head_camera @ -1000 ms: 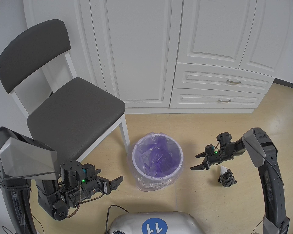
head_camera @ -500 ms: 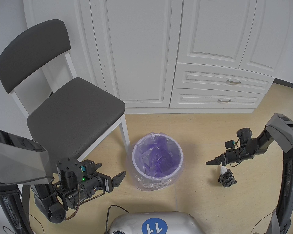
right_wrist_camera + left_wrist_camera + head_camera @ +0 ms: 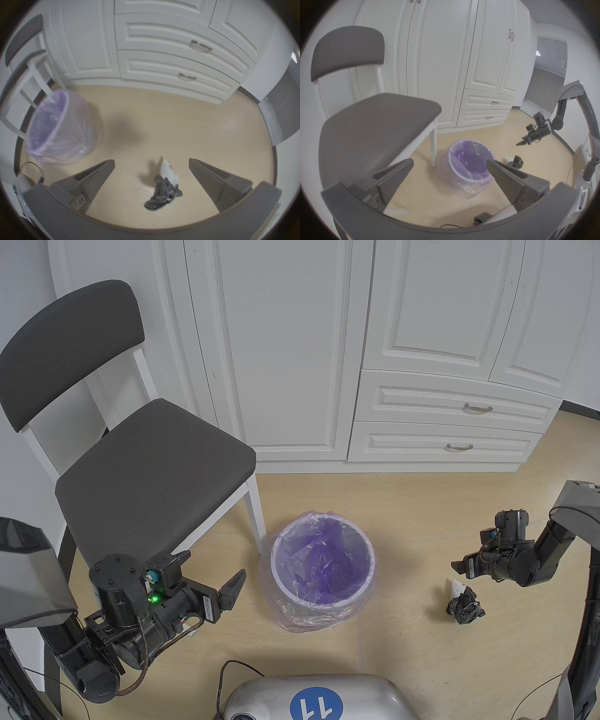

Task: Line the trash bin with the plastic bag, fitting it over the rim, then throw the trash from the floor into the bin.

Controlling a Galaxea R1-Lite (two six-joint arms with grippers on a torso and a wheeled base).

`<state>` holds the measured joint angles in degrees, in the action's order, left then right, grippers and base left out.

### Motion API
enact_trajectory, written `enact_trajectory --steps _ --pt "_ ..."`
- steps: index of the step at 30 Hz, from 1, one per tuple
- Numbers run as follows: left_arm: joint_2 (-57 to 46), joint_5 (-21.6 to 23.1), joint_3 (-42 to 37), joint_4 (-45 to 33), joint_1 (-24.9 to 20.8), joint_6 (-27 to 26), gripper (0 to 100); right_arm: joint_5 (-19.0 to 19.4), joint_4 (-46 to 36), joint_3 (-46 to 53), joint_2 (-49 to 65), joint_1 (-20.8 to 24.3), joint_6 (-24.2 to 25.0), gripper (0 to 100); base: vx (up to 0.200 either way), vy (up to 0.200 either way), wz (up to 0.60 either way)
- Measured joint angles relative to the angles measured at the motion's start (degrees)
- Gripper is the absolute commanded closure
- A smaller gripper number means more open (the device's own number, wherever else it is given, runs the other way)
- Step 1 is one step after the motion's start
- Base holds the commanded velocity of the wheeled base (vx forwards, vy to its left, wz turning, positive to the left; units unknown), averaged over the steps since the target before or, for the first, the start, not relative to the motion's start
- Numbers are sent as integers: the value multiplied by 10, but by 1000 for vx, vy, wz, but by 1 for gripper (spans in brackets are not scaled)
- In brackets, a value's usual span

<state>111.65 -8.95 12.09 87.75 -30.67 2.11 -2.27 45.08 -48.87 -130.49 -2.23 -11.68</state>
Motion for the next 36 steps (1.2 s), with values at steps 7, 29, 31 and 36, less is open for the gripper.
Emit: enact_trajectory --steps 7,29,31,36 --pt "-44 -9 -8 0 -1 -19 0 -12 -79 -98 -77 -11 37 0 0 0 0" --pt "-100 -15 -16 0 -2 -47 0 -25 -577 -638 -332 -32 134 0 0 0 0" --pt "-103 -15 -16 0 -1 -47 0 -24 -582 -647 -345 -31 135 0 0 0 0" --pt "-107 -14 -18 0 -1 -48 0 -4 -598 -655 -365 -26 134 0 0 0 0"
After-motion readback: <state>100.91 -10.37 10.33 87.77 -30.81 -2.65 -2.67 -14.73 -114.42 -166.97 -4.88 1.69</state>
